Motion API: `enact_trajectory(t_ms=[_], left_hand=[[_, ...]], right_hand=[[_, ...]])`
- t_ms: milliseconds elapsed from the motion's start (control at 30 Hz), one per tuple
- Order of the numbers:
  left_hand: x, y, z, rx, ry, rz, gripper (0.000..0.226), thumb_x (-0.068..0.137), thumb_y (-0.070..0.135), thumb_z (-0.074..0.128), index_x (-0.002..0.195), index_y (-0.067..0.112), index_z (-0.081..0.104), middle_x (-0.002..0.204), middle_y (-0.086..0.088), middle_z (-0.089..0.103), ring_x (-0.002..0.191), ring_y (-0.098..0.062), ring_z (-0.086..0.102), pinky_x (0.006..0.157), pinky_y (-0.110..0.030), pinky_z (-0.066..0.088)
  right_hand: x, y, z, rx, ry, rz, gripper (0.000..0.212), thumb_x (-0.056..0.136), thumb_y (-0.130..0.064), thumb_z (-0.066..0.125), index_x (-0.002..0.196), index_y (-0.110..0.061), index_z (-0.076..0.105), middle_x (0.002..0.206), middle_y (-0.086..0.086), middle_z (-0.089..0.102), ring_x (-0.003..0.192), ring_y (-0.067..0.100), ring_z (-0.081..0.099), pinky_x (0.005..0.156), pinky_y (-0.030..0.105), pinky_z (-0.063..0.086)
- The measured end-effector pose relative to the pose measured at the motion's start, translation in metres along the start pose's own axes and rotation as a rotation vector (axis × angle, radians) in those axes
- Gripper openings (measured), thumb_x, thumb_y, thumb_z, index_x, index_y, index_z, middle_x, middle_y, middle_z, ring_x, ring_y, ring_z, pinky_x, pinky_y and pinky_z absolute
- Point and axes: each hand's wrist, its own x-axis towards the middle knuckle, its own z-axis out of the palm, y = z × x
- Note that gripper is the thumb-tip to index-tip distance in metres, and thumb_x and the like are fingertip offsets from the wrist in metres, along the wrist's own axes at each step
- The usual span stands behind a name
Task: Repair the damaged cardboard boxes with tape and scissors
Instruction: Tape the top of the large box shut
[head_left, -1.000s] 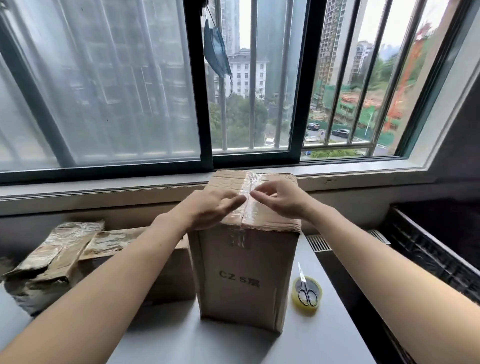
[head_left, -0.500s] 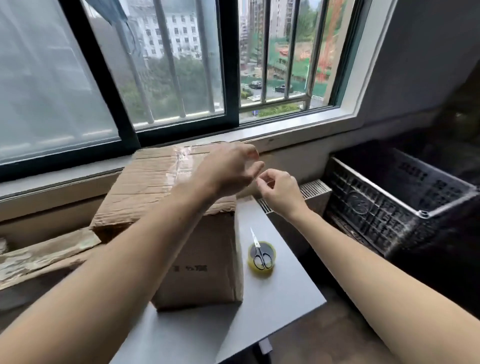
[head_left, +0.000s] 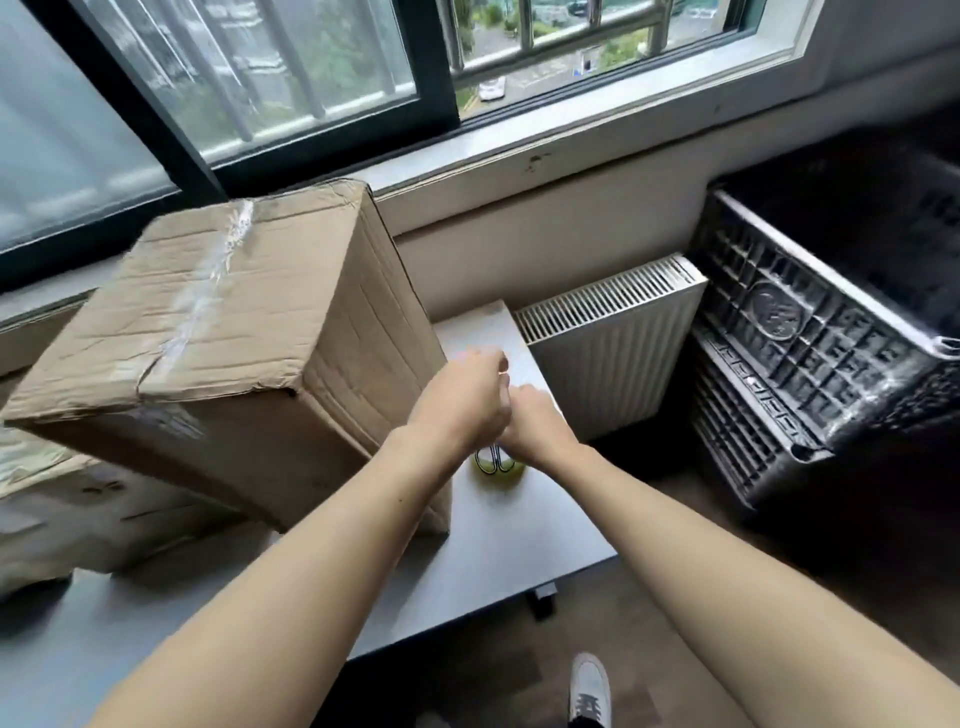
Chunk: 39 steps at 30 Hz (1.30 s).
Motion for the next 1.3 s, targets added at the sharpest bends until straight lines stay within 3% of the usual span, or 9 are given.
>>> enact_trajectory(t_ms=[100, 200, 367, 567, 833, 900, 1000, 1133, 1300], left_hand=[[-0.003, -0.014, 0.030, -0.050, -0.095, -0.113, 0.034, 0.098, 0.018, 0.043, 0.128, 0.011, 0.056, 0.124, -0.011, 0.056, 0.115, -0.029, 0.056, 0.093, -0.035, 0.043], [-0.006, -0.021, 0.047, -0.103, -0.127, -0.167, 0.032, 0.096, 0.016, 0.043, 0.124, 0.010, 0.056, 0.117, -0.013, 0.054, 0.109, -0.031, 0.057, 0.087, -0.034, 0.043], [-0.003, -0.032, 0.061, -0.144, -0.141, -0.243, 0.031, 0.100, 0.019, 0.043, 0.129, 0.013, 0.052, 0.122, -0.012, 0.053, 0.110, -0.029, 0.056, 0.083, -0.031, 0.041], [0.006, -0.038, 0.058, -0.169, -0.135, -0.268, 0.035, 0.100, 0.017, 0.043, 0.133, 0.008, 0.048, 0.128, -0.014, 0.051, 0.117, -0.030, 0.053, 0.094, -0.032, 0.040], [0.027, -0.028, 0.040, -0.347, -0.114, -0.407, 0.050, 0.101, 0.028, 0.045, 0.143, 0.005, 0.032, 0.142, -0.017, 0.041, 0.125, -0.032, 0.047, 0.089, -0.032, 0.041], [0.032, -0.023, 0.030, -0.470, -0.092, -0.470, 0.047, 0.098, 0.031, 0.048, 0.136, 0.004, 0.040, 0.129, -0.016, 0.053, 0.114, -0.029, 0.055, 0.077, -0.031, 0.041], [0.036, -0.012, 0.015, -0.640, 0.010, -0.459, 0.012, 0.091, 0.024, 0.054, 0.090, 0.012, 0.053, 0.085, -0.008, 0.057, 0.074, -0.024, 0.053, 0.065, -0.032, 0.043], [0.034, -0.003, 0.000, -0.423, 0.098, -0.414, 0.026, 0.089, 0.027, 0.057, 0.104, 0.006, 0.055, 0.101, -0.011, 0.062, 0.094, -0.030, 0.059, 0.071, -0.033, 0.043], [0.027, -0.008, -0.003, -0.272, 0.138, -0.376, 0.035, 0.090, 0.031, 0.057, 0.110, 0.003, 0.052, 0.113, -0.017, 0.058, 0.104, -0.034, 0.055, 0.074, -0.034, 0.038]], right_hand=[[-0.005, 0.006, 0.021, -0.058, -0.091, 0.041, 0.042, 0.087, -0.038, 0.044, 0.124, -0.018, 0.052, 0.126, 0.014, 0.050, 0.120, 0.034, 0.041, 0.089, 0.040, 0.039], [0.000, 0.009, 0.035, -0.109, -0.111, 0.046, 0.052, 0.091, -0.029, 0.053, 0.141, -0.022, 0.040, 0.150, 0.020, 0.025, 0.141, 0.036, 0.018, 0.112, 0.045, 0.025], [0.015, 0.015, 0.061, -0.121, -0.181, 0.071, 0.068, 0.091, -0.031, 0.055, 0.152, -0.031, 0.023, 0.159, 0.021, 0.004, 0.144, 0.039, 0.012, 0.108, 0.048, 0.031], [0.015, 0.017, 0.061, -0.053, -0.147, 0.070, 0.077, 0.086, -0.031, 0.064, 0.149, -0.031, 0.021, 0.141, 0.014, 0.024, 0.124, 0.037, 0.032, 0.089, 0.046, 0.042], [0.002, 0.009, -0.008, 0.384, 0.069, 0.020, 0.076, 0.086, -0.039, 0.066, 0.149, -0.037, 0.023, 0.138, 0.004, 0.022, 0.127, 0.024, 0.024, 0.102, 0.039, 0.040], [0.001, 0.003, -0.028, 0.438, 0.111, -0.017, 0.077, 0.086, -0.039, 0.067, 0.150, -0.040, 0.023, 0.135, 0.001, 0.024, 0.125, 0.020, 0.027, 0.100, 0.037, 0.042], [-0.001, -0.002, -0.050, 0.502, 0.139, -0.038, 0.080, 0.083, -0.038, 0.072, 0.150, -0.037, 0.028, 0.131, -0.001, 0.029, 0.121, 0.018, 0.036, 0.096, 0.033, 0.044], [-0.006, -0.005, -0.055, 0.601, 0.145, -0.016, 0.069, 0.071, -0.042, 0.081, 0.130, -0.025, 0.048, 0.120, 0.001, 0.042, 0.113, 0.019, 0.053, 0.090, 0.031, 0.050], [-0.011, -0.012, -0.037, 0.606, 0.078, -0.008, 0.079, 0.062, -0.059, 0.076, 0.130, -0.030, 0.047, 0.115, -0.001, 0.045, 0.114, 0.024, 0.053, 0.096, 0.042, 0.051]])
